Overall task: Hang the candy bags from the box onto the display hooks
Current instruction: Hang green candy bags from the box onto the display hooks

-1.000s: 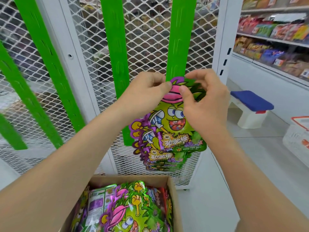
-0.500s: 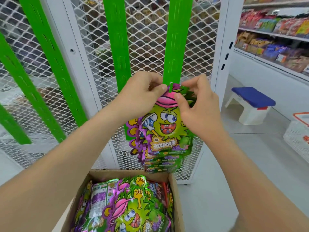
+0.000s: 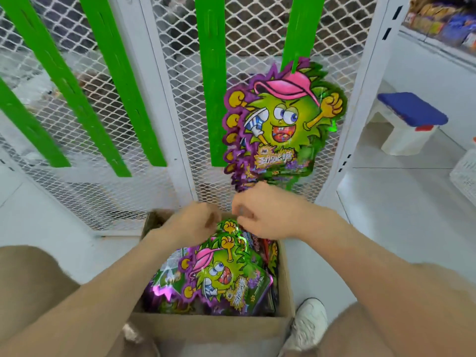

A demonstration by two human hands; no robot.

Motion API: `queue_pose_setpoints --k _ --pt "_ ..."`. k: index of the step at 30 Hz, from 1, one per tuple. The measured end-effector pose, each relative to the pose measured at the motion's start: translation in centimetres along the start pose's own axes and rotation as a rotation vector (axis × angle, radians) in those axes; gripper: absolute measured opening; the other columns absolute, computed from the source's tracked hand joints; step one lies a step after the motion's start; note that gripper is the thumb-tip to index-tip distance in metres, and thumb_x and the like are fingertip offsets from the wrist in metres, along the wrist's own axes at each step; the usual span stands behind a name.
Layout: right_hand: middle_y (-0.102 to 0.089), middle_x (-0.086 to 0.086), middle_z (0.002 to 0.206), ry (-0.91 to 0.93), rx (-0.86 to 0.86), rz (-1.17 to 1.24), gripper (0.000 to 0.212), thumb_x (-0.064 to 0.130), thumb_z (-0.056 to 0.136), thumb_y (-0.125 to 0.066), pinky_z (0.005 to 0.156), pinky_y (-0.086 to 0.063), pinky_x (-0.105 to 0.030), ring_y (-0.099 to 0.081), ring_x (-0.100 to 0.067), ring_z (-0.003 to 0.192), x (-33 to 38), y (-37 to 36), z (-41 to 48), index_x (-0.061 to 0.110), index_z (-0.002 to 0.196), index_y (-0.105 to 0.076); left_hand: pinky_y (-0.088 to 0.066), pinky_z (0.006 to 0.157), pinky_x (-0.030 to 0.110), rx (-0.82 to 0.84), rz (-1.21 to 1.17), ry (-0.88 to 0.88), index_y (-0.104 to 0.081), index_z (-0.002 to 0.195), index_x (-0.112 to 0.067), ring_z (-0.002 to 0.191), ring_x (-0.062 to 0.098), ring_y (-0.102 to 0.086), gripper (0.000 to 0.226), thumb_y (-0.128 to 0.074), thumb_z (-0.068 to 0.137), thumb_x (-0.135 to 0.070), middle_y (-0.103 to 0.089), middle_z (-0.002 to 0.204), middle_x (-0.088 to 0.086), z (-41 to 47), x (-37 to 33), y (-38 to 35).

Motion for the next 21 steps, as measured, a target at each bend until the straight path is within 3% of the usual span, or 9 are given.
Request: queue_pose_setpoints --k 3,5,7,9,11,14,16,18,21 --pt "-0.061 -0.001 0.090 -0.046 0.170 -0.068 0.018 0.027 0.097 -0.058 0.073 -0.049 -0.034 -0.064 -0.029 0.100 0.1 -3.6 1.0 0.024 0.112 -0.068 -0.053 0.091 0.035 0.176 -0.020 0.190 -0.072 0.117 -0.024 0.115 0.030 -0.067 0.027 -0.064 0.092 -0.031 -0.072 0.116 0.006 -0.9 3.8 -7.0" --pt "-0.058 -0.005 0.093 -0.068 0.238 -0.112 0.018 0.027 0.096 -0.056 0.077 -0.057 -0.045 -0.065 -0.034 0.100 -0.3 -5.2 1.4 0.023 0.109 -0.067 -0.049 0.105 0.042 0.224 -0.088 0.284 -0.050 0.150 -0.020 0.133 0.038 -0.055 0.075 -0.072 0.087 -0.052 -0.058 0.139 0.017 -1.6 5.3 -10.7" --pt "-0.057 -0.007 0.094 -0.069 0.291 -0.160 0.018 0.027 0.096 -0.056 0.075 -0.059 -0.049 -0.066 -0.035 0.095 -0.7 -6.0 1.7 0.019 0.107 -0.067 -0.048 0.109 0.049 0.256 -0.157 0.372 -0.029 0.162 -0.014 0.139 0.043 -0.050 0.108 -0.082 0.080 -0.059 -0.045 0.151 0.022 -2.1 6.3 -13.3" --pt "-0.053 -0.005 0.089 -0.064 0.313 -0.202 0.019 0.029 0.098 -0.057 0.073 -0.060 -0.048 -0.066 -0.035 0.089 -0.8 -6.2 2.1 0.017 0.107 -0.068 -0.050 0.107 0.049 0.178 -0.172 0.417 -0.037 0.156 -0.010 0.136 0.044 -0.052 0.097 -0.085 0.083 -0.051 -0.041 0.153 0.024 -1.7 7.1 -14.7" --pt "-0.051 -0.005 0.088 -0.078 0.335 -0.221 0.021 0.029 0.098 -0.057 0.074 -0.060 -0.047 -0.067 -0.036 0.089 -1.1 -6.2 2.6 0.017 0.111 -0.069 -0.051 0.103 0.049 0.034 -0.124 0.412 -0.058 0.134 -0.010 0.131 0.044 -0.055 0.065 -0.084 0.086 -0.044 -0.049 0.146 0.023 -1.0 7.1 -14.5" --pt "-0.057 -0.006 0.091 -0.095 0.353 -0.210 0.022 0.028 0.096 -0.056 0.078 -0.060 -0.047 -0.068 -0.037 0.092 -1.5 -6.2 3.3 0.018 0.112 -0.069 -0.049 0.089 0.040 -0.113 -0.159 0.342 -0.071 0.100 -0.022 0.110 0.036 -0.060 0.029 -0.084 0.085 -0.043 -0.063 0.112 0.011 0.0 6.2 -12.6" --pt "-0.059 -0.006 0.089 -0.106 0.350 -0.194 0.016 0.026 0.097 -0.056 0.075 -0.060 -0.044 -0.067 -0.035 0.088 -2.0 -6.3 3.6 0.014 0.102 -0.066 -0.039 0.076 0.031 -0.083 -0.360 0.214 -0.066 0.095 -0.024 0.093 0.025 -0.061 0.020 -0.083 0.089 -0.034 -0.064 0.093 0.001 0.4 4.9 -10.9" --pt "-0.052 -0.003 0.083 -0.128 0.351 -0.184 0.016 0.027 0.101 -0.056 0.070 -0.052 -0.035 -0.063 -0.034 0.090 -2.4 -6.1 3.6 0.012 0.095 -0.056 -0.039 0.076 0.029 0.025 -0.539 0.066 -0.064 0.098 -0.025 0.084 0.012 -0.058 0.019 -0.081 0.093 -0.031 -0.063 0.088 -0.007 0.4 3.0 -8.5" --pt "-0.060 -0.008 0.103 -0.132 0.318 -0.082 0.038 0.038 0.100 -0.066 0.074 -0.045 -0.034 -0.060 -0.030 0.107 -2.4 -4.8 3.1 0.009 0.122 -0.059 -0.046 0.073 0.029 0.066 -0.671 -0.035 -0.073 0.095 -0.023 0.074 0.005 -0.059 0.022 -0.085 0.087 -0.039 -0.067 0.081 -0.012 -0.2 0.2 -3.9"
Point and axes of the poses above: each hand's wrist, its own z-axis towards the middle knuckle, its own y-axis out of the back of the hand, x = y × z, the point moved 4 cm from there along z, towards the middle knuckle
